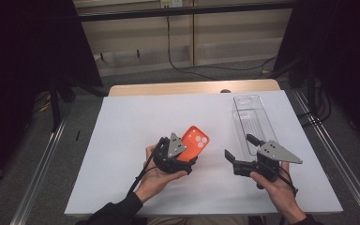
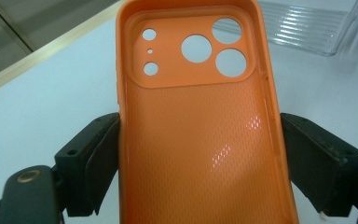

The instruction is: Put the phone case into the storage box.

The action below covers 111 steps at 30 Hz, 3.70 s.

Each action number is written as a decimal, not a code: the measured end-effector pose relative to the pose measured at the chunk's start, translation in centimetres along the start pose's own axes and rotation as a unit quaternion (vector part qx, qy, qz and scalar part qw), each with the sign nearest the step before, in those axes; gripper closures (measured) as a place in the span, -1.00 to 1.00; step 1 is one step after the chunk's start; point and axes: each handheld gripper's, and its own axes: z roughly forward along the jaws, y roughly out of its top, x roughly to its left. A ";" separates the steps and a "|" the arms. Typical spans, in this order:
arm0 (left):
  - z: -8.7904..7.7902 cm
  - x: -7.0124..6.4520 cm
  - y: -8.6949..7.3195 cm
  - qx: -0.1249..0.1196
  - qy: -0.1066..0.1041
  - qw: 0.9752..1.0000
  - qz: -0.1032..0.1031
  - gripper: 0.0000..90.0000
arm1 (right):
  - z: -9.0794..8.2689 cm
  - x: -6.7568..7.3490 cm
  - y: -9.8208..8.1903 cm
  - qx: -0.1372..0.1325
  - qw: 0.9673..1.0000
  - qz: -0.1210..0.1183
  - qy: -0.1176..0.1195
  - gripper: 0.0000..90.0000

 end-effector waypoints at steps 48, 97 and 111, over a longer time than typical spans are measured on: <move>1.9 -4.0 1.4 -0.052 0.040 0.997 0.029 -0.65 | 3.3 1.2 2.6 0.142 0.987 0.075 -0.007 -0.57; 2.1 -4.3 1.2 -0.058 0.073 0.995 0.037 -0.65 | 4.8 1.0 3.7 0.184 0.943 0.278 0.008 0.78; 2.3 -3.8 1.1 -0.061 0.066 0.996 0.026 -0.68 | 4.8 1.3 4.1 0.176 0.944 0.279 0.016 0.85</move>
